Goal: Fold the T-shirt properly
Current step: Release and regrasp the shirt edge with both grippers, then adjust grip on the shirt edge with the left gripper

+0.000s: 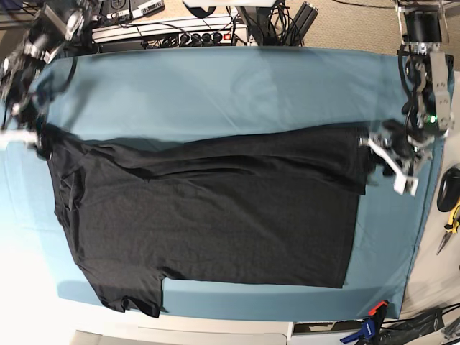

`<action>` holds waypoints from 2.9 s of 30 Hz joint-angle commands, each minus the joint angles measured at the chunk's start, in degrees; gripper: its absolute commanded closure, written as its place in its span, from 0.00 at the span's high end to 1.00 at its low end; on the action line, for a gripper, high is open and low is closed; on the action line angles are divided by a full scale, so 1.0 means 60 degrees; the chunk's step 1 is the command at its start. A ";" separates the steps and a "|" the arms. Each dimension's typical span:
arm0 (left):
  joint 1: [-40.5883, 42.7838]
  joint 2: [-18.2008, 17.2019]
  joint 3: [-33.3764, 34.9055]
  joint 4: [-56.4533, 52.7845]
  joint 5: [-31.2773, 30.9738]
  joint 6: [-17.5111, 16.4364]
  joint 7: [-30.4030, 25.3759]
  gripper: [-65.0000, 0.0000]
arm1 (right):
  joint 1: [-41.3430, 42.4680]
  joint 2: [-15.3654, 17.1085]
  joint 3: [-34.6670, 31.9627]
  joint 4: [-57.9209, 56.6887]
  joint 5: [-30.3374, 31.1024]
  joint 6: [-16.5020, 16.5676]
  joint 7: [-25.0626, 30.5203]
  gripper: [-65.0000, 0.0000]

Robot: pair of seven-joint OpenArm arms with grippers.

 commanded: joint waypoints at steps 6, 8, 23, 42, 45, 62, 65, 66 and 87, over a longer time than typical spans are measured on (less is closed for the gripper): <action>0.0197 -0.0157 -0.0244 0.0157 -0.0284 -0.0055 -0.0186 0.50 | -0.1005 0.0270 0.0514 0.0127 0.0739 0.0382 -0.0055 0.48; 0.0259 -0.0157 -0.0244 0.0157 -0.0339 -0.0055 -0.0175 0.50 | -0.1086 0.0270 0.0812 0.0127 0.0790 0.0382 -0.0062 0.48; 0.0280 -0.0157 -0.0244 0.0157 -0.0331 -0.0058 -0.0342 0.50 | -0.0863 -0.0452 0.1257 0.0124 0.0856 0.0382 -0.0022 0.48; 0.0280 -0.0157 -0.0244 0.0157 -0.0288 -0.0058 -0.0368 0.50 | -0.0160 -0.0976 0.0882 0.0127 0.1188 0.0616 -0.0149 0.48; 0.0284 -0.0157 -0.0244 0.0157 -0.0266 -0.0058 -0.0335 0.50 | -0.0098 -0.0976 0.0463 0.0127 0.0900 0.0481 -0.0186 0.48; 0.0335 -0.0160 -0.0244 0.0157 -0.0266 -0.0058 -0.0226 0.50 | -0.0157 -0.0976 0.0160 0.0127 0.0175 -0.0186 -0.0149 0.48; 0.0335 -0.0160 -0.0244 0.0157 -0.0353 -0.0055 -0.0124 0.50 | -0.0157 -0.0973 0.0160 0.0127 -0.0066 -0.0339 -0.0091 0.41; 0.0335 -0.0160 -0.0244 0.0157 -0.0481 -0.0055 -0.0036 0.50 | -0.0157 -0.0973 0.0160 0.0127 -0.0066 -0.0331 -0.0091 0.33; 0.0335 -0.0149 -0.1432 -0.1122 -0.2980 -0.0302 0.1512 0.50 | -0.0149 -0.0572 0.0149 0.0127 -0.0142 -0.0255 -0.0229 0.00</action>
